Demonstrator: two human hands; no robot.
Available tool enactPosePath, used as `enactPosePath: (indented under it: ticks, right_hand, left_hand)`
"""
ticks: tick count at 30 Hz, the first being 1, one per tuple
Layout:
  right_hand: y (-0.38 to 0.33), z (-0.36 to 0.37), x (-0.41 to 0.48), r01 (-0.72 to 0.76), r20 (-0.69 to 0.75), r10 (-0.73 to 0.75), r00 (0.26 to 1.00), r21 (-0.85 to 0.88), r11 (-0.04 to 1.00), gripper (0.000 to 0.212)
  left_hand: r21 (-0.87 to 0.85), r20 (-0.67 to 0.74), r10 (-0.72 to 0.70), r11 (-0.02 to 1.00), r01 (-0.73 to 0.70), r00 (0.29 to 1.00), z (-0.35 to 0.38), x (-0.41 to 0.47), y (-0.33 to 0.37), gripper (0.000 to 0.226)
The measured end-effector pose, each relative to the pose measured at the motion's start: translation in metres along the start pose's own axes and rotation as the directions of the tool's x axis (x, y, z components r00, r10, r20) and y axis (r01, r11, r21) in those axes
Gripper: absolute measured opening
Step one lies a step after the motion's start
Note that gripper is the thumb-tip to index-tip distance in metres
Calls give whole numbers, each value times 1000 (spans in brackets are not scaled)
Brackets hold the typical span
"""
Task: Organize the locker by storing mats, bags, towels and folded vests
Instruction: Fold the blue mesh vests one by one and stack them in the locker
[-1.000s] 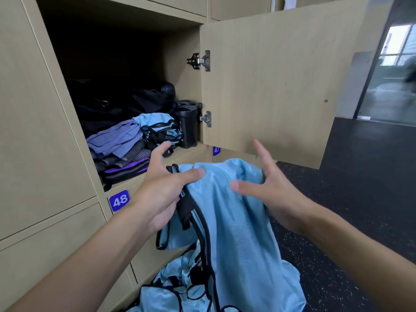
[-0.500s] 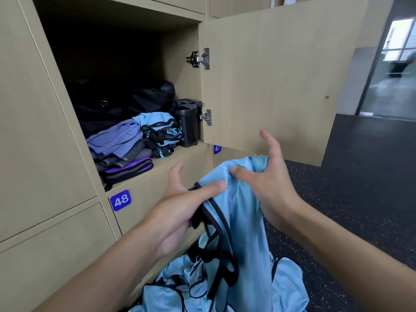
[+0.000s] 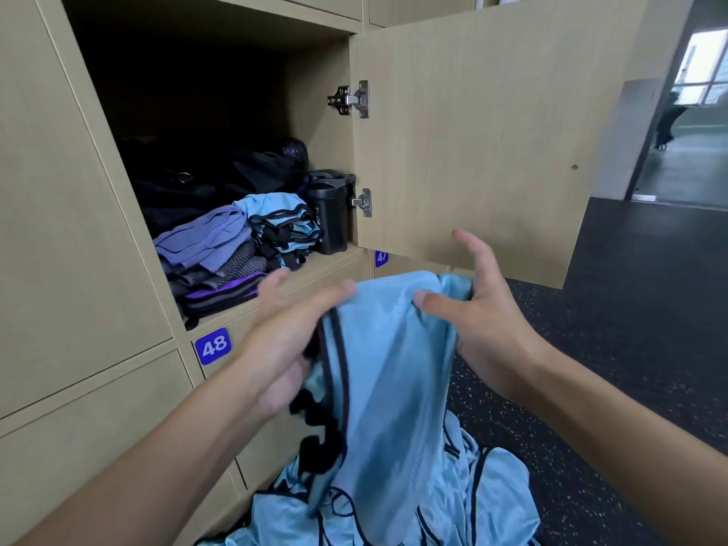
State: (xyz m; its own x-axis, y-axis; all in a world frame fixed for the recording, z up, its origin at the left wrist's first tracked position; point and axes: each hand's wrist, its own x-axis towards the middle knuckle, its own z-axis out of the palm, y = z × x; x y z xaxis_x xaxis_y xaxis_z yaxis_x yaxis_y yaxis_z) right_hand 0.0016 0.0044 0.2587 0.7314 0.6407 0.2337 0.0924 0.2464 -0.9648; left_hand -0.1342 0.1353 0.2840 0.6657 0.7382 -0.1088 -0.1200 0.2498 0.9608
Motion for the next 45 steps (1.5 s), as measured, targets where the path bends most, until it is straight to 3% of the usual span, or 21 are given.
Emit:
enactPosePath:
  ticks: [3, 6, 11, 15, 19, 22, 25, 27, 31, 34, 37, 41, 45]
  right_hand:
    - [-1, 0, 1, 2, -29, -1, 1000, 18, 1000, 78]
    - [-7, -1, 0, -40, -5, 40, 999, -11, 999, 80]
    - [-13, -11, -3, -152, 76, 158, 984, -83, 985, 85]
    - [-9, -23, 5, -151, -135, 129, 983, -169, 974, 64]
    - [-5, -26, 10, -133, -206, 97, 974, -166, 977, 9]
    - [-7, -31, 11, -138, -208, 107, 972, -140, 980, 15]
    - [-18, -36, 6, -120, -109, 100, 989, -197, 973, 9]
    - [-23, -38, 3, -104, 2, 107, 994, -248, 963, 23]
    - [-32, -41, -4, -19, 194, 111, 975, -425, 905, 24]
    - [-30, -41, -4, 85, 222, 79, 972, -643, 761, 11]
    - [-27, -41, -3, 118, 184, 28, 983, -735, 667, 12]
    - [-19, -47, 0, 177, 188, -37, 981, -814, 553, 33]
    - [-16, -47, 0, 160, 149, -64, 987, -829, 536, 32]
  left_hand:
    - [56, 182, -72, 996, 63, 981, 4, -10, -10, 109]
    - [20, 169, -2, 1000, -2, 986, 4, -6, -10, 111]
    - [-78, -16, 90, 993, -91, 996, -4, 6, 2, 85]
    - [39, -114, 56, 998, -52, 992, -12, 14, 7, 48]
    - [102, 70, -44, 994, 37, 997, -16, 12, 13, 27]
    - [232, 220, -101, 972, 48, 970, -20, 6, 14, 43]
    - [435, 256, -94, 900, -28, 962, -23, 4, 13, 58]
    - [492, 272, -41, 865, -103, 961, -24, 4, 13, 58]
    - [605, 365, 154, 710, -360, 918, -28, 9, 14, 28]
    - [751, 423, 221, 458, -476, 879, -35, 17, 14, 10]
    - [820, 454, 228, 271, -504, 861, -37, 20, 14, 12]
    - [855, 455, 238, 154, -496, 858, -38, 23, 10, 25]
    - [849, 452, 282, 154, -505, 846, -36, 26, 3, 31]
